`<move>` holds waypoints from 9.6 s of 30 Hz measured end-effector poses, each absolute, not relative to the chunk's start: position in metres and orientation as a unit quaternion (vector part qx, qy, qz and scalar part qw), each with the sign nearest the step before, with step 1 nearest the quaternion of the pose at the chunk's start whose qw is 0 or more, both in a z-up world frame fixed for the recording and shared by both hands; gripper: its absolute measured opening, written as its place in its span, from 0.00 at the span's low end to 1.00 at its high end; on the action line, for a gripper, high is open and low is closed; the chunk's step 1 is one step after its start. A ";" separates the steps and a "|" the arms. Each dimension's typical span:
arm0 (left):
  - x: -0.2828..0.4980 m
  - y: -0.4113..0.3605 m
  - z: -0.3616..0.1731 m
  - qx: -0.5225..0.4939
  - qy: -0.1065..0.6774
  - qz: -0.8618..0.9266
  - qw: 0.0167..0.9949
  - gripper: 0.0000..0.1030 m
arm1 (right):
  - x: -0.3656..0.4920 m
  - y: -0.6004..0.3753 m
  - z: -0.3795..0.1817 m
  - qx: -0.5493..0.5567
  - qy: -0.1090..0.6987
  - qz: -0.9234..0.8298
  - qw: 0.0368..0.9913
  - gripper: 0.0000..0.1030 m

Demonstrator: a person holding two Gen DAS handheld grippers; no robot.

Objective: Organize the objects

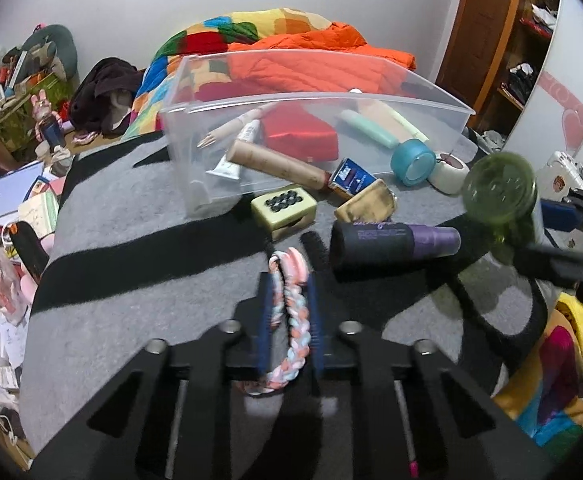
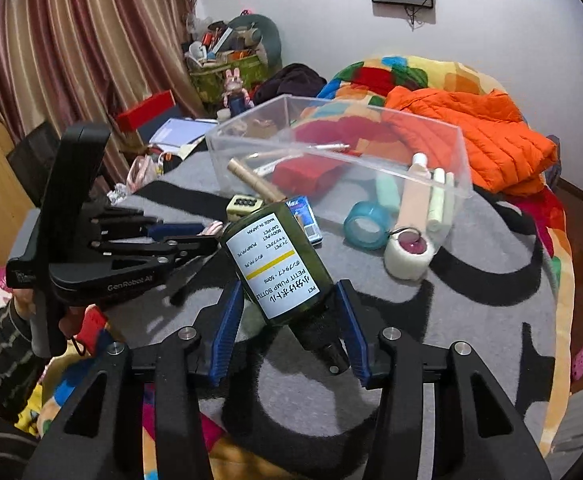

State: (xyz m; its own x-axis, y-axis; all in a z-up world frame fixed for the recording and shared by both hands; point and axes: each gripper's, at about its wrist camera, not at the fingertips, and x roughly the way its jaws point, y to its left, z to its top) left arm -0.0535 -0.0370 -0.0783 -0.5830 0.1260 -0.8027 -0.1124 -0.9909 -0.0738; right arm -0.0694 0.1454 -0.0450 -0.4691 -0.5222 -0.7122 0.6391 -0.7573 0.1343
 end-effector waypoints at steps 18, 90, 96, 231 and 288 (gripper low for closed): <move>-0.036 -0.040 -0.011 -0.367 -0.027 0.927 0.072 0.10 | -0.107 0.161 -0.004 0.345 0.037 -0.888 0.302 0.42; -0.142 -0.067 0.003 -0.387 -0.051 0.920 0.038 0.03 | -0.197 0.124 -0.020 0.393 0.075 -0.871 0.286 0.46; -0.151 -0.070 -0.014 -0.412 -0.063 0.908 0.036 0.04 | -0.175 0.154 -0.018 0.383 0.057 -0.881 0.273 0.50; -0.092 -0.057 -0.022 -0.392 -0.061 0.916 0.067 0.38 | -0.229 0.140 -0.045 0.427 0.043 -0.873 0.231 0.34; -0.063 -0.037 -0.066 -0.443 -0.037 0.893 0.073 0.08 | -0.126 0.147 -0.070 0.438 0.056 -0.824 0.354 0.23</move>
State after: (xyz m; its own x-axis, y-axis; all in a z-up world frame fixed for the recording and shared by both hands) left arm -0.0634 -0.0366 -0.0660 -0.5974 0.1635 -0.7851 -0.0983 -0.9865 -0.1306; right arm -0.1263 0.1470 -0.0700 -0.3653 -0.5341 -0.7624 0.6330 -0.7430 0.2173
